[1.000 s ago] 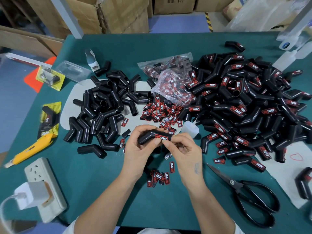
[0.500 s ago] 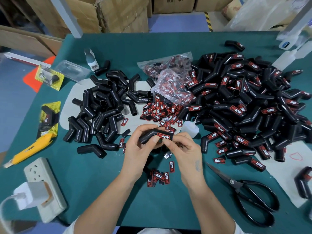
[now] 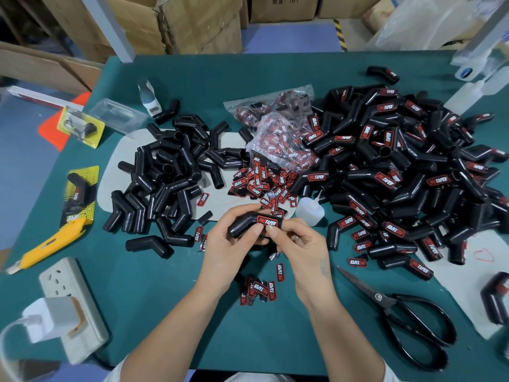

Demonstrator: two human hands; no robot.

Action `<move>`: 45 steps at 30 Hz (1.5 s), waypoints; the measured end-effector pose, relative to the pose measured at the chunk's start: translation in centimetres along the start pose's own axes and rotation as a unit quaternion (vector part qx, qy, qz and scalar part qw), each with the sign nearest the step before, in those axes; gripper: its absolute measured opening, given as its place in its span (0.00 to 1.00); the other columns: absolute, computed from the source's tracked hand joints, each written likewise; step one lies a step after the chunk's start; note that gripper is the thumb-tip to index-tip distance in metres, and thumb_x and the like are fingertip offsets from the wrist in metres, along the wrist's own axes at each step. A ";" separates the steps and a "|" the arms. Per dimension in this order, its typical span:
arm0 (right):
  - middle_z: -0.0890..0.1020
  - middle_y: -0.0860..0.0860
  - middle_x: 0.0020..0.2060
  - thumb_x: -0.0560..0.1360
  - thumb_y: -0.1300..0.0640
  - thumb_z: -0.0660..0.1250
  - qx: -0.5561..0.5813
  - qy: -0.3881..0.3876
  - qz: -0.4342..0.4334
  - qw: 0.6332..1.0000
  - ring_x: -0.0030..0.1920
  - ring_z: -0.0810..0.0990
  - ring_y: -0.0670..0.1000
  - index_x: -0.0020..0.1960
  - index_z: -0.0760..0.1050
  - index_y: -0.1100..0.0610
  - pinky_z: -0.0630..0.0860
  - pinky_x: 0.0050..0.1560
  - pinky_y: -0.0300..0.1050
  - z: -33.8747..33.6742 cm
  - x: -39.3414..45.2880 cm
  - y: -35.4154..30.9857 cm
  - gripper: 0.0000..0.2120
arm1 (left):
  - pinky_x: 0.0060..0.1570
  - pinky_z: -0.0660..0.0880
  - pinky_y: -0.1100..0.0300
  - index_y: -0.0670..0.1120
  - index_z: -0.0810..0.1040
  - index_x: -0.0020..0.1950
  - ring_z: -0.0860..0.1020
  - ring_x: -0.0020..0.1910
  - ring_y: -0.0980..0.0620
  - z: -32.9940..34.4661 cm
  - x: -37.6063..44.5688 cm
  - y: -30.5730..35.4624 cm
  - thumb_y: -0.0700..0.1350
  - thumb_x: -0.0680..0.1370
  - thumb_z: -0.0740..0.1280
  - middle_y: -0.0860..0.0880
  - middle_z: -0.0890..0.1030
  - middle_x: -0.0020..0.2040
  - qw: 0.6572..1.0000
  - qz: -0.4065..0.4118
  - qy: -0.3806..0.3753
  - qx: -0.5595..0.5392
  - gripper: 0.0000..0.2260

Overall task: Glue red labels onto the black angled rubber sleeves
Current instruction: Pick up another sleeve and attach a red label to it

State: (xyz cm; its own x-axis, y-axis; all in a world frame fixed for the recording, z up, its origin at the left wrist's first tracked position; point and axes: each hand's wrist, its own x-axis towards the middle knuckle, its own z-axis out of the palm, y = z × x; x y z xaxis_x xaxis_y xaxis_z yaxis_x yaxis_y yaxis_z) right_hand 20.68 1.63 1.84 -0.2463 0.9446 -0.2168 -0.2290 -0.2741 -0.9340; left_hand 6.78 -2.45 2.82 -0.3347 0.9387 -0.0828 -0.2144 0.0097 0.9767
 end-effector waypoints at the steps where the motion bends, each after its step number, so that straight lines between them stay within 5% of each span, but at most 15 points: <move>1: 0.82 0.49 0.41 0.70 0.51 0.78 0.001 -0.003 -0.004 1.000 0.37 0.77 0.43 0.45 0.87 0.54 0.74 0.43 0.35 0.1 -0.1 0.0 0.08 | 0.48 0.82 0.62 0.53 0.85 0.60 0.85 0.50 0.54 0.0 0.0 0.0 0.34 0.81 0.69 0.49 0.87 0.55 1.000 0.000 0.004 -0.002 0.16; 14: 0.83 0.56 0.44 0.71 0.49 0.78 -0.028 -0.013 -0.017 0.999 0.43 0.82 0.49 0.46 0.87 0.55 0.76 0.46 0.38 0.1 -0.2 -0.1 0.10 | 0.53 0.82 0.59 0.51 0.84 0.62 0.85 0.53 0.50 -0.1 -0.1 0.0 0.42 0.80 0.72 0.46 0.86 0.56 1.000 -0.004 0.000 -0.012 0.12; 17: 0.79 0.64 0.47 0.70 0.48 0.79 -0.031 -0.007 -0.005 0.999 0.45 0.79 0.54 0.48 0.88 0.54 0.76 0.49 0.47 0.1 -0.1 -0.2 0.11 | 0.57 0.81 0.59 0.53 0.84 0.63 0.85 0.56 0.49 -0.4 0.0 0.2 0.45 0.78 0.73 0.47 0.86 0.58 1.000 0.002 -0.006 0.005 0.13; 22: 0.82 0.59 0.47 0.70 0.49 0.79 -0.028 -0.001 -0.022 0.999 0.49 0.82 0.55 0.45 0.89 0.53 0.78 0.57 0.58 -0.1 -0.1 -0.2 0.09 | 0.55 0.80 0.64 0.57 0.85 0.61 0.85 0.52 0.54 -0.4 -0.1 0.6 0.45 0.78 0.73 0.50 0.87 0.57 0.999 0.017 -0.021 0.025 0.14; 30: 0.81 0.61 0.48 0.69 0.49 0.79 -0.022 -0.010 -0.025 0.999 0.49 0.82 0.52 0.45 0.89 0.53 0.78 0.56 0.50 0.0 -0.2 -0.5 0.09 | 0.57 0.79 0.63 0.58 0.85 0.61 0.85 0.55 0.53 -0.5 0.0 0.9 0.44 0.78 0.74 0.51 0.87 0.58 0.999 0.024 -0.020 0.036 0.14; 36: 0.78 0.64 0.50 0.67 0.47 0.80 -0.028 -0.012 -0.016 0.999 0.49 0.78 0.55 0.47 0.89 0.51 0.76 0.58 0.56 0.3 -0.2 -0.6 0.12 | 0.60 0.78 0.62 0.56 0.85 0.61 0.84 0.60 0.50 -0.7 0.2 0.8 0.41 0.78 0.73 0.49 0.86 0.60 0.998 0.034 -0.029 0.046 0.15; 45: 0.80 0.54 0.45 0.67 0.41 0.82 -0.032 -0.010 -0.025 0.999 0.47 0.80 0.54 0.43 0.89 0.49 0.76 0.54 0.60 0.3 -0.2 -0.5 0.12 | 0.56 0.80 0.58 0.52 0.72 0.56 0.84 0.58 0.47 -0.7 0.1 0.3 0.40 0.79 0.72 0.45 0.86 0.59 0.997 0.060 -0.040 0.015 0.12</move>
State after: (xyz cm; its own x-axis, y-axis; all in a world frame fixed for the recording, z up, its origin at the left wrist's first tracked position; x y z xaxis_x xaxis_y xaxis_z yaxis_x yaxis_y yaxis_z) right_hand 20.55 1.53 2.47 -0.2545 0.9531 -0.1640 -0.1810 -0.2135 -0.9600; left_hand 6.06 -2.62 3.01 -0.2822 0.9581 0.0499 -0.1496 -0.0953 0.9841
